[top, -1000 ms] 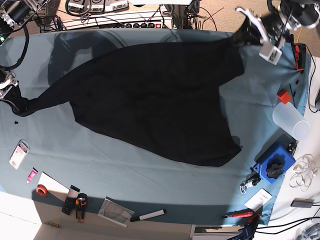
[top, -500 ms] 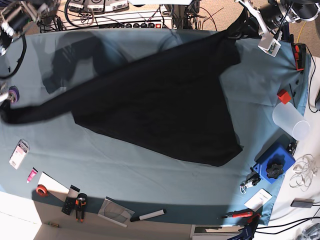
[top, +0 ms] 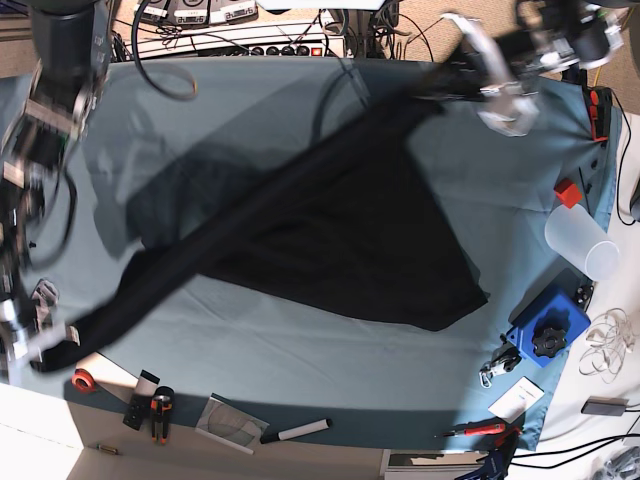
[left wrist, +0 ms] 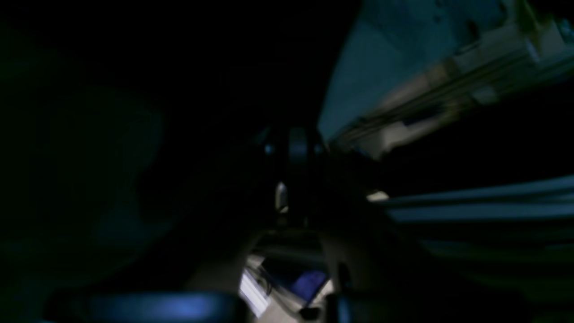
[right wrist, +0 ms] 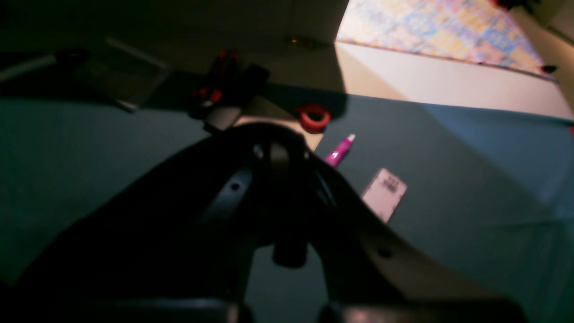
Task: Layout the t-shirt on the table in an organized manner, then fold the t-shirt properly
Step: 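Drag the shirt edge with the left gripper to spread it flat, then release the shirt and move both grippers to its edges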
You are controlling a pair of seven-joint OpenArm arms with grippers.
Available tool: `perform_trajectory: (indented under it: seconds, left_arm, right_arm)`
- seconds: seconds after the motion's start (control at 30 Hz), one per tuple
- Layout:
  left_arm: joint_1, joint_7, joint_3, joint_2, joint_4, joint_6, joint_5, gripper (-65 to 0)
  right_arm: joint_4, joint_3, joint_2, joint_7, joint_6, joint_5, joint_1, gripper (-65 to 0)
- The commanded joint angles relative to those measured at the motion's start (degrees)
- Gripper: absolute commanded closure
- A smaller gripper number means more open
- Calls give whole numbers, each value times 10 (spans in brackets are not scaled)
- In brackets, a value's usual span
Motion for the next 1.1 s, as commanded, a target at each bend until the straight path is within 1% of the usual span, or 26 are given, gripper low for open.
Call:
perform_trajectory:
  seconds: [0.0, 0.07, 0.13, 0.17, 0.23, 0.33, 0.37, 0.43, 0.47, 0.5, 0.53, 0.6, 0.7, 0.8, 0.83, 0.87, 0.93, 0.97, 1.03, 1.07]
  left_arm:
    - [-5, -10, 26, -2, 9, -3, -15, 0]
    - [-20, -9, 93, -2, 9, -3, -9, 0]
    - [-31, -10, 163, -2, 9, -3, 12, 0]
    - [-35, -14, 198, -2, 9, -3, 28, 0]
    - [-35, -42, 264, -2, 9, -3, 76, 0]
    - [-35, -86, 345, -2, 9, -3, 157, 0]
    - [-35, -100, 366, -2, 9, -3, 178, -7]
    - [-35, -125, 404, -2, 9, -3, 210, -132]
    - [-35, -138, 419, -2, 9, -3, 224, -187]
    - [-36, -160, 428, -2, 9, -3, 254, -206]
    - [-36, -176, 431, -2, 9, -3, 273, -224]
    - [-36, -202, 432, -2, 9, 5, 286, -233]
    - [-44, -205, 432, -2, 9, 9, 286, -233]
    - [-56, -205, 429, -2, 9, 9, 320, -232]
    - [-63, -205, 429, -2, 9, 18, 343, -232]
    - [-73, -205, 428, -2, 9, 40, 371, -232]
    - [-96, -206, 423, -3, 9, 97, 431, -232]
    - [-108, -206, 415, -3, 9, 119, 454, -232]
    - [-134, -206, 385, -3, 9, 141, 470, -232]
    - [-147, -210, 365, -3, 9, 145, 469, -232]
  right_arm:
    - [-5, -4, 15, 25, -14, -5, 39, 0]
    - [-30, -9, 15, 23, -18, -11, 73, 0]
    - [-37, -6, 16, 14, -18, -11, 93, 0]
    - [-37, -5, 19, 3, -17, -10, 97, 0]
    - [-37, -5, 24, -33, -9, -10, 101, 0]
    - [-37, -5, 26, -108, 34, -10, 101, 0]
    - [-37, -5, 26, -134, 46, -9, 101, -17]
    - [-37, -5, 26, -176, 52, -9, 101, -128]
    - [-37, -5, 26, -186, 51, -9, 101, -171]
    - [-37, -5, 27, -190, 51, -10, 101, -197]
    - [-37, -5, 27, -191, 51, -11, 101, -201]
    - [-37, -5, 28, -191, 49, -10, 101, -201]
    - [-37, -5, 28, -176, 45, -10, 101, -201]
    - [-37, -5, 28, -157, 44, -10, 101, -201]
    - [-37, -5, 28, -149, 45, -10, 101, -201]
    - [-37, -5, 28, -142, 45, -10, 101, -201]
    - [-37, -5, 28, -134, 45, -7, 101, -201]
    - [-37, -5, 28, -130, 44, -1, 101, -201]
    - [-37, -5, 28, -122, 45, 19, 101, -201]
    - [-37, -5, 28, -116, 44, 32, 101, -201]
